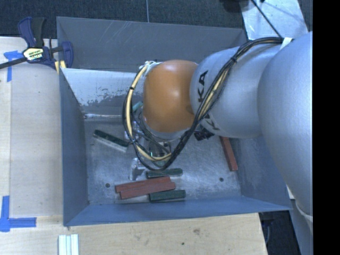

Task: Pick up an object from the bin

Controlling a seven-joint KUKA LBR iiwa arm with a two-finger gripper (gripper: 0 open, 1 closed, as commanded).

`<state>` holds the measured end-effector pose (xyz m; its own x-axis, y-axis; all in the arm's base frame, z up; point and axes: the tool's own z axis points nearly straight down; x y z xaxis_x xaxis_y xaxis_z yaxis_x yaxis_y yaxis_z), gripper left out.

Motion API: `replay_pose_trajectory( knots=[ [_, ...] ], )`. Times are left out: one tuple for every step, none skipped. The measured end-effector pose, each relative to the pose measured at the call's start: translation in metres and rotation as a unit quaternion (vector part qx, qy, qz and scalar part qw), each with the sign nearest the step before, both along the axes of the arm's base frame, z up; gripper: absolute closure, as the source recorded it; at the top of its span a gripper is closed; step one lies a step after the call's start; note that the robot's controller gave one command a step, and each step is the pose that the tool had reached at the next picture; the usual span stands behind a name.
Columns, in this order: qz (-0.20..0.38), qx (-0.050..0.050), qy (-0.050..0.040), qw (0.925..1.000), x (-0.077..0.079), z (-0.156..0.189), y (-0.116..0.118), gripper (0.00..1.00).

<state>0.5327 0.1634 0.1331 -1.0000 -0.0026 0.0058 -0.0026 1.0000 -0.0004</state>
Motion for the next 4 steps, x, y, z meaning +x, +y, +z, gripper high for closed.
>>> replay_pose_trajectory(
  knots=[
    [-0.001, 0.001, -0.0039, 1.0000, 0.002, 0.004, -0.001, 0.00],
    [-0.047, 0.004, -0.0155, 0.9988, 0.067, -0.055, 0.008, 1.00],
    [-0.047, 0.004, -0.0155, 0.9988, 0.067, -0.055, 0.008, 1.00],
    [-0.019, 0.000, -0.0131, 0.9997, 0.070, -0.055, 0.014, 1.00]
  ],
)
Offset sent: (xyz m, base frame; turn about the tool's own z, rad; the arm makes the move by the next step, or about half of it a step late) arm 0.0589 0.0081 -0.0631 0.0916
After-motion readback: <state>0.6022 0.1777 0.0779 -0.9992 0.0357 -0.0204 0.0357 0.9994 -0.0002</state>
